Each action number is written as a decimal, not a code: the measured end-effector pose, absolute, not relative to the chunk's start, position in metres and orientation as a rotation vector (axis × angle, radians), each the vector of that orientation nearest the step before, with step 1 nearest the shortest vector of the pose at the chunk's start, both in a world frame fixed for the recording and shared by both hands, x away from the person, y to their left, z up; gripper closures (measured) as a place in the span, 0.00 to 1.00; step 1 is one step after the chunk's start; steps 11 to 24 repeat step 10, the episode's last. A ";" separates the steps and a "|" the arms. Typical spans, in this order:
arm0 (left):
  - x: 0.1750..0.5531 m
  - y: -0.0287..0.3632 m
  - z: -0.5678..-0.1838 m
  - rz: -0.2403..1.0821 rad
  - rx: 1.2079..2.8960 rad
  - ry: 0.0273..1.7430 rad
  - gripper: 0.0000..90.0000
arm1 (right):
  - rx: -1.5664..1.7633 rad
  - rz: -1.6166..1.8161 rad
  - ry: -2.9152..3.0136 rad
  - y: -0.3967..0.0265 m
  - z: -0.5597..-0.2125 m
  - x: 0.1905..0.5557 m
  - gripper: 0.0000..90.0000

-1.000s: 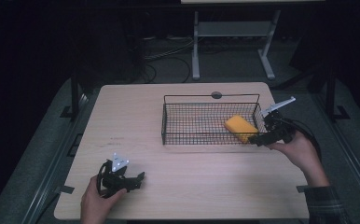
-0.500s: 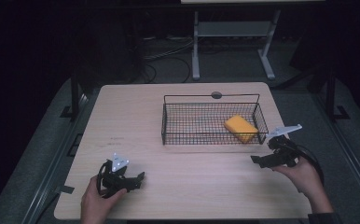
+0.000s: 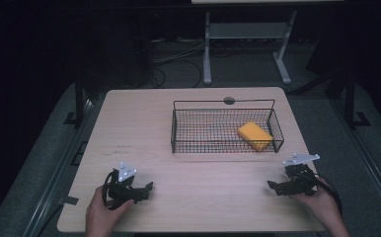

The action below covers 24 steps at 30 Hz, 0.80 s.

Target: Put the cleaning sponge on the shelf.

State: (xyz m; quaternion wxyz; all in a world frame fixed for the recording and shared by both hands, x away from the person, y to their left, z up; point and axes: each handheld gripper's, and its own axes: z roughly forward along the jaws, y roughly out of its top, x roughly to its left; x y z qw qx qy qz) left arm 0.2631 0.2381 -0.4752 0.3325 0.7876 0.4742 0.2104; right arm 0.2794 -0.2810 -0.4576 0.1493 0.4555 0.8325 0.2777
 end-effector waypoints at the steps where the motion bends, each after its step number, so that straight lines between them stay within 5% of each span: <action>1: 0.263 0.238 -0.475 0.550 2.058 1.239 0.14 | 1.309 0.794 2.392 -0.281 -0.459 0.278 0.13; 24: 0.263 0.238 -0.475 0.550 2.058 1.239 0.14 | 1.287 0.796 2.407 -0.276 -0.469 0.275 0.09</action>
